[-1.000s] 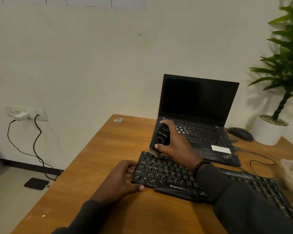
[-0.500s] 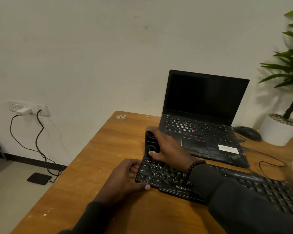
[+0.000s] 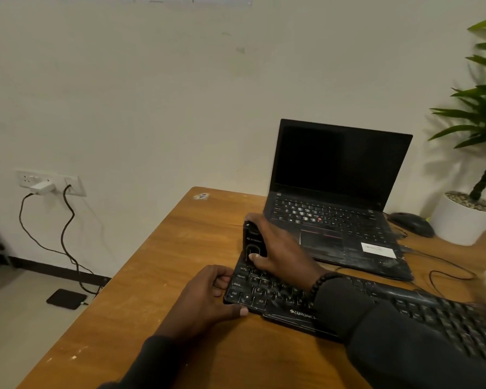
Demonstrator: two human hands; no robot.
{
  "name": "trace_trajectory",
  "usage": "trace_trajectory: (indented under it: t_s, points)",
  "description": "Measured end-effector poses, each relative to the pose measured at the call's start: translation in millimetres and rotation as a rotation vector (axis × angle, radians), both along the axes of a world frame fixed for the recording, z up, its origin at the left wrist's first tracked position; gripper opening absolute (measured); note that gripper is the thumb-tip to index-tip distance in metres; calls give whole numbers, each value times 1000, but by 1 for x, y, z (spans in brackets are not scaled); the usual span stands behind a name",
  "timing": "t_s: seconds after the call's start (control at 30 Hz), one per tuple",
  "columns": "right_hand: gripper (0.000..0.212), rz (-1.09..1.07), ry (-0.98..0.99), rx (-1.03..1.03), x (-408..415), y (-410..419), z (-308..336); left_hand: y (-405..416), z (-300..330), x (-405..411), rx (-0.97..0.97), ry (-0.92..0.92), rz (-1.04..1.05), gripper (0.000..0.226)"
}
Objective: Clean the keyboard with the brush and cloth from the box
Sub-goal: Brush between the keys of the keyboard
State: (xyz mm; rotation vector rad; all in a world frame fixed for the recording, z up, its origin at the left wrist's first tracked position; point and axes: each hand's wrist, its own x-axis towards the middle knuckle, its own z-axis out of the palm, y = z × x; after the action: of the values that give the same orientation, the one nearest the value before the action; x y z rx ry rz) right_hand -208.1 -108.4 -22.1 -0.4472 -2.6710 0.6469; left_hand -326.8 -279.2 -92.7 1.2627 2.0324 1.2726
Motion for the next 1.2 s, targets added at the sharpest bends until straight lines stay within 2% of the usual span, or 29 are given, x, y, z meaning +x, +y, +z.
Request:
trace_trajectory:
  t_s: [0.13, 0.3, 0.43, 0.53, 0.67, 0.8, 1.03, 1.2]
  points:
    - [66, 149, 40, -324, 11, -13, 10, 1, 3, 2, -2, 24, -1, 70]
    - [69, 8, 112, -174, 7, -9, 12, 1, 2, 3, 2, 31, 3, 67]
    - [71, 63, 26, -48, 13, -26, 0, 1, 3, 3, 17, 41, 0, 65]
    - [65, 149, 55, -180, 19, -32, 5, 0, 3, 3, 14, 52, -5, 63]
    - [62, 51, 167, -340, 19, -19, 14, -1, 3, 4, 16, 48, -5, 66]
    - [65, 5, 161, -374, 23, -16, 5, -1, 5, 5, 37, 42, -7, 64]
    - [65, -68, 240, -557, 23, -8, -1, 0, 4, 4, 21, 34, -7, 64]
    - [73, -43, 206, -654, 25, -6, -4, 0, 6, 6, 32, 46, -6, 64]
